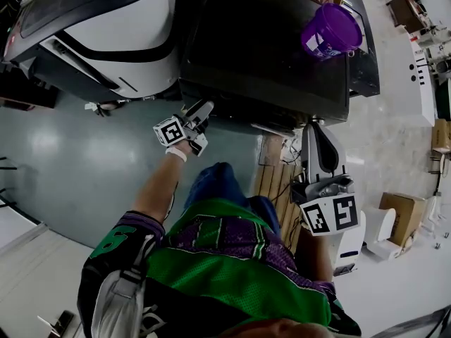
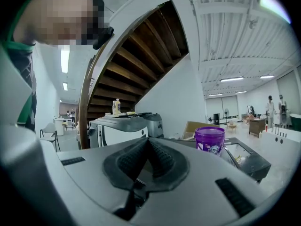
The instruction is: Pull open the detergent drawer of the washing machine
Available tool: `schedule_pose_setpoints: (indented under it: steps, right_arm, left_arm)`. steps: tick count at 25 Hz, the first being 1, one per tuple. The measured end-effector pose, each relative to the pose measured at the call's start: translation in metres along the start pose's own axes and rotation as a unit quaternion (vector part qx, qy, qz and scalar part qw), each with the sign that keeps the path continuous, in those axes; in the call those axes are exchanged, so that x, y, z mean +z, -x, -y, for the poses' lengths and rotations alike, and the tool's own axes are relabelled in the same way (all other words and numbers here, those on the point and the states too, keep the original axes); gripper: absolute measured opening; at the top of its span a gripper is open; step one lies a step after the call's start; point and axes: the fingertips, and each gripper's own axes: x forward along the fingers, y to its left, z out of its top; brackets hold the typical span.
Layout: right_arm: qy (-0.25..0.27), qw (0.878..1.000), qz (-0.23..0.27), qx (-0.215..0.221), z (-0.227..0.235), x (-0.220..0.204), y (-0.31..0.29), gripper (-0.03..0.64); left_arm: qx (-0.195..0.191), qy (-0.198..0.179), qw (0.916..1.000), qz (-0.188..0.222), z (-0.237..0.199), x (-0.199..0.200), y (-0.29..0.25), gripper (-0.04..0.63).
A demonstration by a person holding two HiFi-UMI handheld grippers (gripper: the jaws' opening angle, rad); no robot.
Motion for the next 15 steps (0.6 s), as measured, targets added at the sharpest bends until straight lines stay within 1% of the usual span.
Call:
schedule_pose_setpoints:
  steps: [4,6,9,12,15]
  right_arm:
    - [-0.003,1.0,-0.004,-0.005,0.002,-0.004,-0.001,0.002]
    - [-0.004,1.0,-0.004,-0.006,0.002,-0.004,-0.001,0.002]
    - [-0.005,1.0,-0.005,-0.008,0.002,-0.004,-0.001,0.002]
    - [-0.002,1.0,-0.009,-0.01,0.002,-0.004,0.0,0.002]
    - [-0.005,1.0,-0.011,-0.011,0.002,-0.003,0.001,0.002]
  left_arm:
    - [-0.035,0.023,0.9989,0.022,0.01,0.006,-0.008,0.232]
    - [-0.045,0.032,0.998,0.03,0.013,0.009,-0.013,0.245]
    - [-0.058,0.053,0.9961,0.04,0.017,0.01,-0.016,0.245]
    - [-0.056,0.063,0.9957,0.038,0.018,0.007,-0.011,0.244]
    - [-0.054,0.06,0.9963,0.031,0.024,0.004,-0.007,0.245]
